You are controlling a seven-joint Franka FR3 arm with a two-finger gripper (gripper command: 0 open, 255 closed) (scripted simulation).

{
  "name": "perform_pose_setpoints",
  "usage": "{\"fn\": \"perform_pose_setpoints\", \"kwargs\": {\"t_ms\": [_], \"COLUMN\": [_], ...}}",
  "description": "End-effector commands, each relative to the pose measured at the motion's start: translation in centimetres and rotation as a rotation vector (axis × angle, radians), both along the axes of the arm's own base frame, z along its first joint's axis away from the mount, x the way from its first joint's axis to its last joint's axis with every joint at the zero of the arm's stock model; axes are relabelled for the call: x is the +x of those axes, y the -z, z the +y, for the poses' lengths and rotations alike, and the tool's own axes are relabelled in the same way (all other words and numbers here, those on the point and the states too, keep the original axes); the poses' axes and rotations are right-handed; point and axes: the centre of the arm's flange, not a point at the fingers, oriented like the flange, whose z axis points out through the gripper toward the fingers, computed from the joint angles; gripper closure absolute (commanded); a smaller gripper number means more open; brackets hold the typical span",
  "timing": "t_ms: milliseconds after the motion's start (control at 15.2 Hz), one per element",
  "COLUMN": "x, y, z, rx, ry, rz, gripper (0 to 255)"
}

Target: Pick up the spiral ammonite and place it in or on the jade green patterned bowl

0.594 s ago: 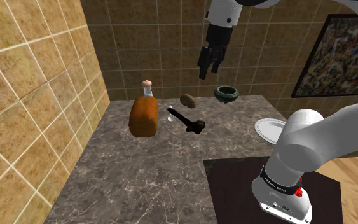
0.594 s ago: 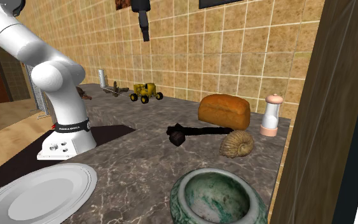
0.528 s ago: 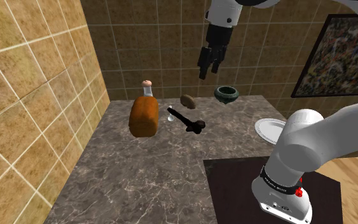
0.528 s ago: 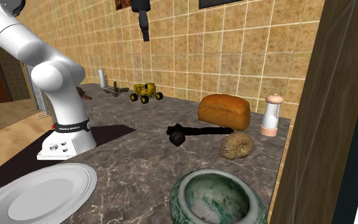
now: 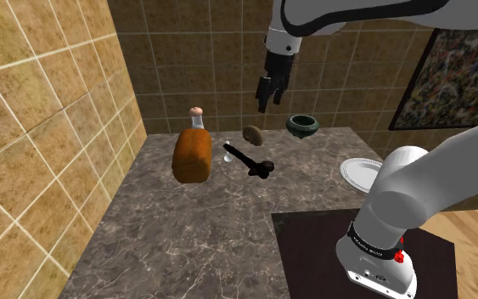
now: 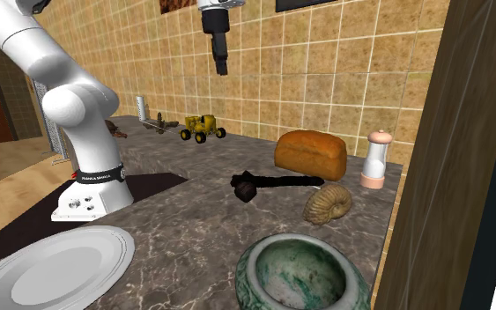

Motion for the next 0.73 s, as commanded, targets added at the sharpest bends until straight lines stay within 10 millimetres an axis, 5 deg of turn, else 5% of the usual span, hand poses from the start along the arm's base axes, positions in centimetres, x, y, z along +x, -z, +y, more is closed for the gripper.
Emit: {"fn": "perform_pose_setpoints", "kwargs": {"t_ms": [0, 660], "x": [1.8, 9.8], "y": [1.7, 9.2], "z": [-1.6, -8.8], "rx": [-0.006, -0.03], "ry": [-0.002, -0.007], "rz": [0.003, 0.023], "gripper": [0, 0]}}
